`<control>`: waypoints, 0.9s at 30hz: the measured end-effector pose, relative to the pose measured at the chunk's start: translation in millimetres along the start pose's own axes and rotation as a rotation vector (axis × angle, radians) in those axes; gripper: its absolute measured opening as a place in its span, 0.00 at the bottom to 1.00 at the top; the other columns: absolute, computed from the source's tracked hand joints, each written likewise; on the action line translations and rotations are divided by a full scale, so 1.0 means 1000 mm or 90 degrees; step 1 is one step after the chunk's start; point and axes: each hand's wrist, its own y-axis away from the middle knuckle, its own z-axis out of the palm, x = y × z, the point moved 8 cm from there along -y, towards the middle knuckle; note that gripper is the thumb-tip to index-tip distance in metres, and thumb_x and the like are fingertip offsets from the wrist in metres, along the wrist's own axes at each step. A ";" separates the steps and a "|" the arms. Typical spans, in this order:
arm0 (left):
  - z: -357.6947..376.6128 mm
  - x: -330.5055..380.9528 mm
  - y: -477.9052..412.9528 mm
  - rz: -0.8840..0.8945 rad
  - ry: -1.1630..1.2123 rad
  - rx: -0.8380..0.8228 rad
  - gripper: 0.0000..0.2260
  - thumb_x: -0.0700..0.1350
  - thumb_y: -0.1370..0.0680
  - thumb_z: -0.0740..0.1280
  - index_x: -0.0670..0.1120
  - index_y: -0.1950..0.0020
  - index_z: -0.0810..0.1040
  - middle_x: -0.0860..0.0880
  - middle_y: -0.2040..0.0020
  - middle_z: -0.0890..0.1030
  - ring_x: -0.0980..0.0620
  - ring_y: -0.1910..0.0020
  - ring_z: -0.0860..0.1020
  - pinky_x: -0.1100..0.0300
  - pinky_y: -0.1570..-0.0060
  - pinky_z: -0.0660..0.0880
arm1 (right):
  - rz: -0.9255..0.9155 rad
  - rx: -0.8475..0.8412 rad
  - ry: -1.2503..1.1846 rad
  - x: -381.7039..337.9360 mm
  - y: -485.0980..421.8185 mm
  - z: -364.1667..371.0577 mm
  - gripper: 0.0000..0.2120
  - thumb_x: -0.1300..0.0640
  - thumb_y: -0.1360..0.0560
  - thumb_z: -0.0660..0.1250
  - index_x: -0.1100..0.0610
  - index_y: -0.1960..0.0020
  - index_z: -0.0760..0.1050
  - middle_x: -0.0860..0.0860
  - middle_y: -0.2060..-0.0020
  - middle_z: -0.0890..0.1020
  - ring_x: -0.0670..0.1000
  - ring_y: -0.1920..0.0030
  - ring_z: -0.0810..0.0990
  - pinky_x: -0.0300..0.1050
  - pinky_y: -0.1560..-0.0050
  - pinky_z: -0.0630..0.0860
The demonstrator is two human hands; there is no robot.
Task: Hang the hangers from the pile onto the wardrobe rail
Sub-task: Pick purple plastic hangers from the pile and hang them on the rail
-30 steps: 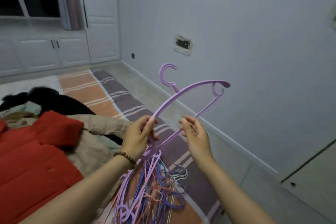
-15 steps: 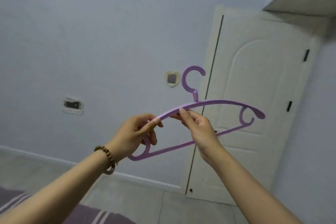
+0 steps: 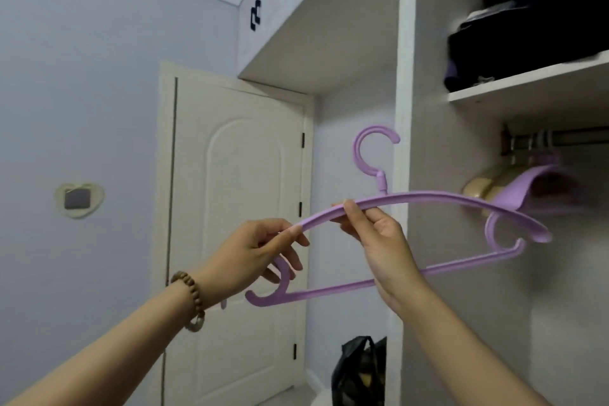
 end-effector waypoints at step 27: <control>0.325 0.127 -0.224 0.064 0.291 -0.096 0.14 0.51 0.21 0.62 0.43 0.45 0.80 0.36 0.41 0.74 0.46 0.53 0.81 0.51 0.53 0.71 | -0.020 0.252 0.099 -0.029 -0.135 -0.379 0.20 0.55 0.24 0.66 0.63 0.35 0.69 0.48 0.63 0.81 0.45 0.65 0.79 0.39 0.62 0.75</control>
